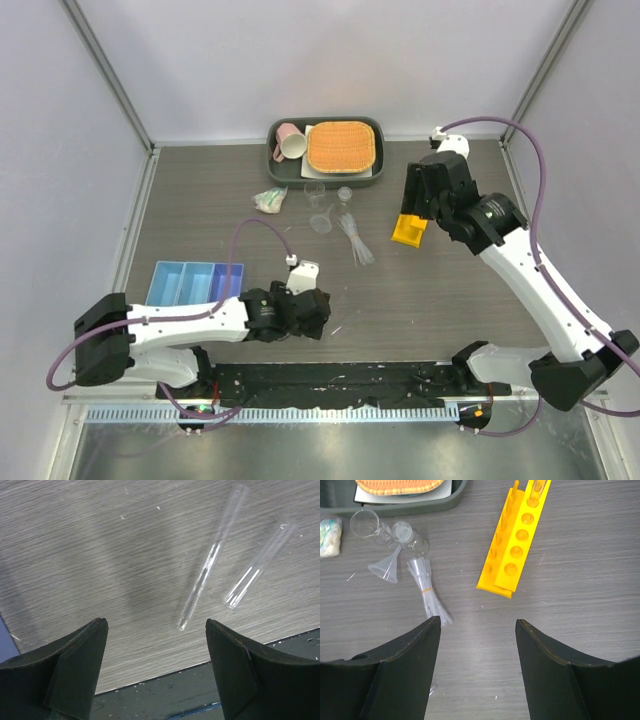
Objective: Organize the chemistry lab equipment
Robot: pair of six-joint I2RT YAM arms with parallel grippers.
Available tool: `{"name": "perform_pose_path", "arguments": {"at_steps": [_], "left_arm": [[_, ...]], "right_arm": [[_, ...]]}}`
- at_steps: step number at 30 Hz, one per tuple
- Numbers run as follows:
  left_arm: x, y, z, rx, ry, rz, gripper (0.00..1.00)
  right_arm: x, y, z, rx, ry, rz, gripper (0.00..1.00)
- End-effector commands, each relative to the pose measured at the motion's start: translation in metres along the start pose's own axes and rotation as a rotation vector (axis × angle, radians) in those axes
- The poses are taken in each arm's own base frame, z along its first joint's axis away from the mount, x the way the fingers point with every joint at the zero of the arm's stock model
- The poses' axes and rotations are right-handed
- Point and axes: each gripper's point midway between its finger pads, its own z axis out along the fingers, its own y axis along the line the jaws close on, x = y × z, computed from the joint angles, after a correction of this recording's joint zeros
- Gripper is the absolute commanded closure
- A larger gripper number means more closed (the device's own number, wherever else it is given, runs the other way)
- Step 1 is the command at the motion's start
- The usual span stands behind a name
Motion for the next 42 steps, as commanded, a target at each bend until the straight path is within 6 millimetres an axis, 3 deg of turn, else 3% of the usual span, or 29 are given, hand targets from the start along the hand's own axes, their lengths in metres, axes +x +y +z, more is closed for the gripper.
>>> {"name": "perform_pose_path", "arguments": {"at_steps": [1,15,28,42], "left_arm": [[-0.012,-0.015,-0.002,-0.042,-0.084,-0.012,0.18],[0.018,-0.032,0.016,0.014,-0.059,0.048,0.31],[0.038,-0.039,0.04,0.042,-0.02,0.094,0.37],[0.061,-0.025,0.052,0.04,0.021,0.104,0.71]], "right_arm": [[0.003,0.004,-0.021,-0.058,-0.02,0.011,0.33],[0.019,0.004,-0.042,-0.122,-0.019,0.007,0.33],[0.027,0.007,-0.041,-0.131,-0.015,0.001,0.34],[0.036,0.02,-0.037,-0.157,-0.004,-0.005,0.34]]}}
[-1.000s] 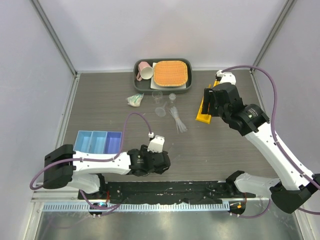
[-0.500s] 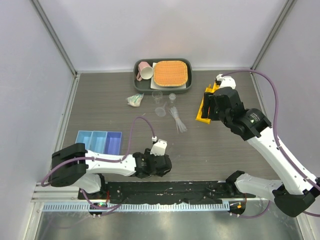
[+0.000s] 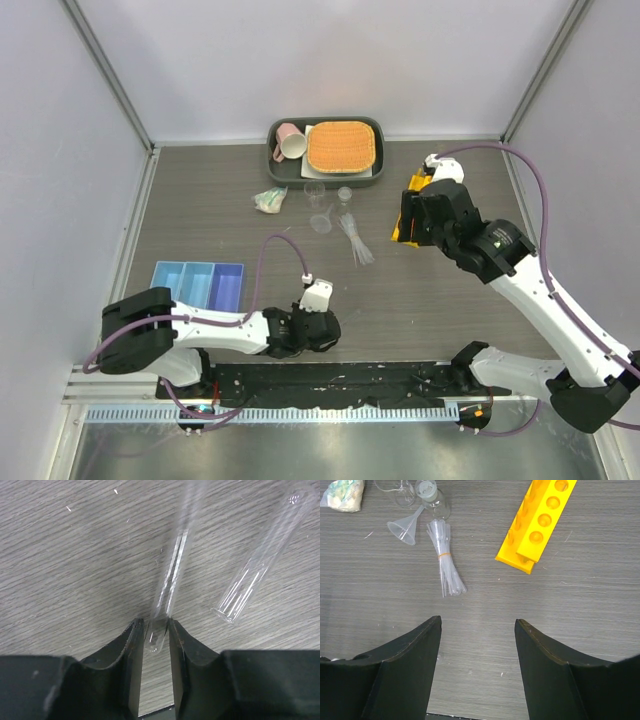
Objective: Organize the chemistry lab equipment
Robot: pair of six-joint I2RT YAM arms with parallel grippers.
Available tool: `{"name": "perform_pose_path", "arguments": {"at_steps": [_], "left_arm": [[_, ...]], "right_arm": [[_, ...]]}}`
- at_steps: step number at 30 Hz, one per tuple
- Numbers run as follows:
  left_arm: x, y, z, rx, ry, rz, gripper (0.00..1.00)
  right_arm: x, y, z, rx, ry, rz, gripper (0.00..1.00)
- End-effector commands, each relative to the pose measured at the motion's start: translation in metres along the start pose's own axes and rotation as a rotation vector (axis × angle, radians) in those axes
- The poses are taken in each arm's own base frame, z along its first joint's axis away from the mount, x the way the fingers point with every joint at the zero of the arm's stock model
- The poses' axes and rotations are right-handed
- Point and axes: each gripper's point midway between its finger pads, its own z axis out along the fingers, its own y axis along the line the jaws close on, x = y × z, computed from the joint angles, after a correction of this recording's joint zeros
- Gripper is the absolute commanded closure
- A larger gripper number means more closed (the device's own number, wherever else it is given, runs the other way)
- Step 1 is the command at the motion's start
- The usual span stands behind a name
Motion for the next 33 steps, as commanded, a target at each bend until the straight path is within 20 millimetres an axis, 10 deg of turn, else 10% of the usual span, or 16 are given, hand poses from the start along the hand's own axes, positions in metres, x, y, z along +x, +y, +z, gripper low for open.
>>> {"name": "perform_pose_path", "arguments": {"at_steps": [1,12,24,33], "left_arm": [[0.02,0.001,0.007,0.018,0.054,-0.007,0.74],[0.006,0.021,-0.006,-0.037,0.01,-0.013,0.94],[-0.08,0.005,-0.088,0.285,-0.126,-0.104,1.0],[-0.112,-0.038,-0.158,0.8,-0.197,-0.094,1.0]], "right_arm": [[-0.01,0.01,-0.002,-0.028,-0.046,0.028,0.35],[-0.005,0.016,0.0,-0.025,-0.042,0.014,0.35],[-0.001,0.043,-0.006,-0.179,-0.007,-0.039,0.35],[0.012,0.098,-0.08,-0.688,0.008,-0.047,0.35]]}}
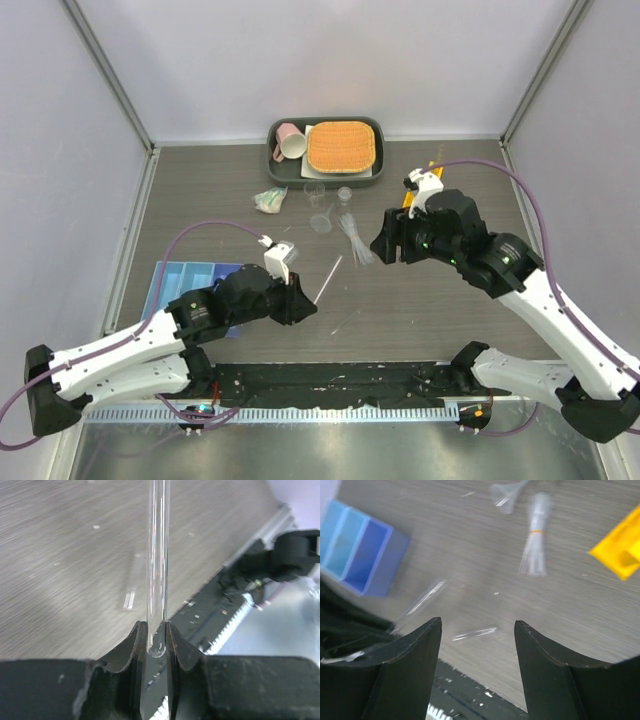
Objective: Organize the chemistry lab equipment
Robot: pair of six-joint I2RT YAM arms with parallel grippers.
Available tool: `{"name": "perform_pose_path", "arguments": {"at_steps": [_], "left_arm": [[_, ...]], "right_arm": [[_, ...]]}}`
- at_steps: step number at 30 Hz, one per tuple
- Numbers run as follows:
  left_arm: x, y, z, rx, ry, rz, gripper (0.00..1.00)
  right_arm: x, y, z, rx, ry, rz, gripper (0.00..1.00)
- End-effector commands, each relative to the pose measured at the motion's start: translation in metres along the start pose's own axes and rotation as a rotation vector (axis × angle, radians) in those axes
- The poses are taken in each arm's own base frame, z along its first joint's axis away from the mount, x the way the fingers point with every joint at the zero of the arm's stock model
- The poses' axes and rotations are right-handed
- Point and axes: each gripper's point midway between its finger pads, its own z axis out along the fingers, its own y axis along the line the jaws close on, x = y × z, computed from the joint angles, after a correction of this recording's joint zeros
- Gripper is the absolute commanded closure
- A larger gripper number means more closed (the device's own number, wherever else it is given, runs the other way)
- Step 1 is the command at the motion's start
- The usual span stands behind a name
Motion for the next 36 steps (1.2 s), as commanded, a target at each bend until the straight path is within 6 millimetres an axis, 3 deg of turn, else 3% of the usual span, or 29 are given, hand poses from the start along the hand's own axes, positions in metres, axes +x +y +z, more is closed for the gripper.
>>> {"name": "perform_pose_path", "arguments": {"at_steps": [1,6,12,20,27,36], "left_arm": [[-0.01,-0.059,-0.017,0.34,0.005,0.062,1.0],[-0.003,-0.089,-0.032,0.536,0.039,0.081,1.0],[0.001,-0.106,-0.048,0.672,0.036,0.1,1.0],[0.003,-0.119,-0.078,0.821,-0.009,0.101,1.0],[0.003,-0.133,-0.091,0.945,-0.023,0.11,1.0],[0.005,-0.143,-0.091,1.017,0.014,0.127,1.0]], "right_arm": [[-0.007,0.057,-0.045,-0.353,-0.057,-0.016,0.35],[0.008,0.083,-0.083,-0.556,-0.036,0.021,0.35],[0.024,0.086,-0.109,-0.631,-0.038,0.067,0.35],[0.025,0.089,-0.15,-0.71,-0.095,0.073,0.36],[0.036,0.096,-0.144,-0.771,-0.061,0.115,0.37],[0.035,0.104,-0.137,-0.823,-0.055,0.135,0.38]]}}
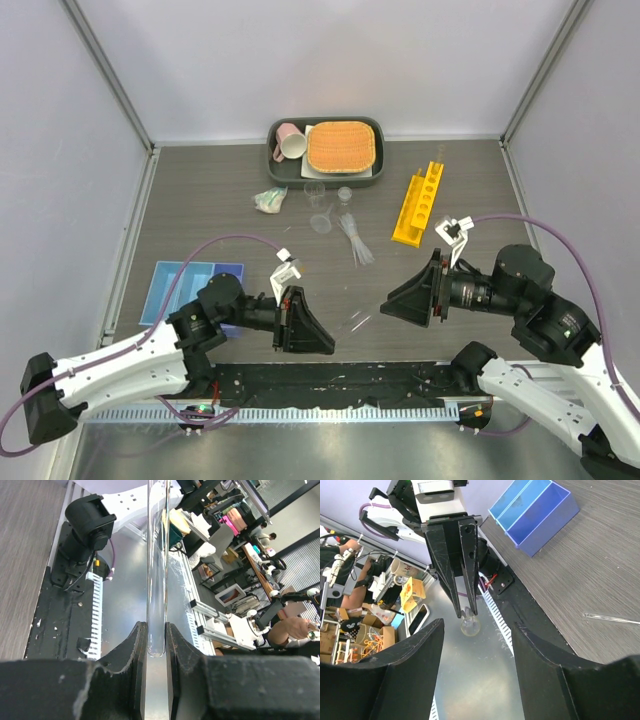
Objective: Organize the chemistry lab equipment
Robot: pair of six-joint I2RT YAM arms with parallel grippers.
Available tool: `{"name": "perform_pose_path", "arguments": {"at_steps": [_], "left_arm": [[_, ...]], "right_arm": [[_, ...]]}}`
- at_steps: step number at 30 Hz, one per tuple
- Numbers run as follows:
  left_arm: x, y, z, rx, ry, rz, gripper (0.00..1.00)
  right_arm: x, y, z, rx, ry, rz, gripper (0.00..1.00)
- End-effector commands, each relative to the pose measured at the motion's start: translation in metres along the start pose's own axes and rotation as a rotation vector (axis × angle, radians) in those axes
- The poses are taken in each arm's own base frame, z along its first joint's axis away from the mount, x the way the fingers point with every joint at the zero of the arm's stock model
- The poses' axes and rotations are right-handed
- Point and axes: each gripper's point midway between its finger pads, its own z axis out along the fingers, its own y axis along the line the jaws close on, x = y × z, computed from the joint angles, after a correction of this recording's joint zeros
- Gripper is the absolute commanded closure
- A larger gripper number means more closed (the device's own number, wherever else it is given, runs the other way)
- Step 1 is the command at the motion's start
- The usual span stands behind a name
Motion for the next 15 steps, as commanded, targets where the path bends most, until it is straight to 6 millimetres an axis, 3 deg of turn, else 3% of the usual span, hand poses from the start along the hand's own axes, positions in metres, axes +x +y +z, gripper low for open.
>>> {"name": "perform_pose_path", "arguments": {"at_steps": [1,15], "left_arm": [[-0.0095,-0.0204,0.0017,0.107,-0.013,0.056,1.0],[-0.0149,-0.0122,0.0066,0.066,-0.013,0.077,1.0]], "right_arm": [[-0.0125,0.0199,0.0012,-0.092,-0.037,-0.02,0.39],[-0.0072,0.0182,0.0076,-0.121,-0.018,0.002,0.48]]}}
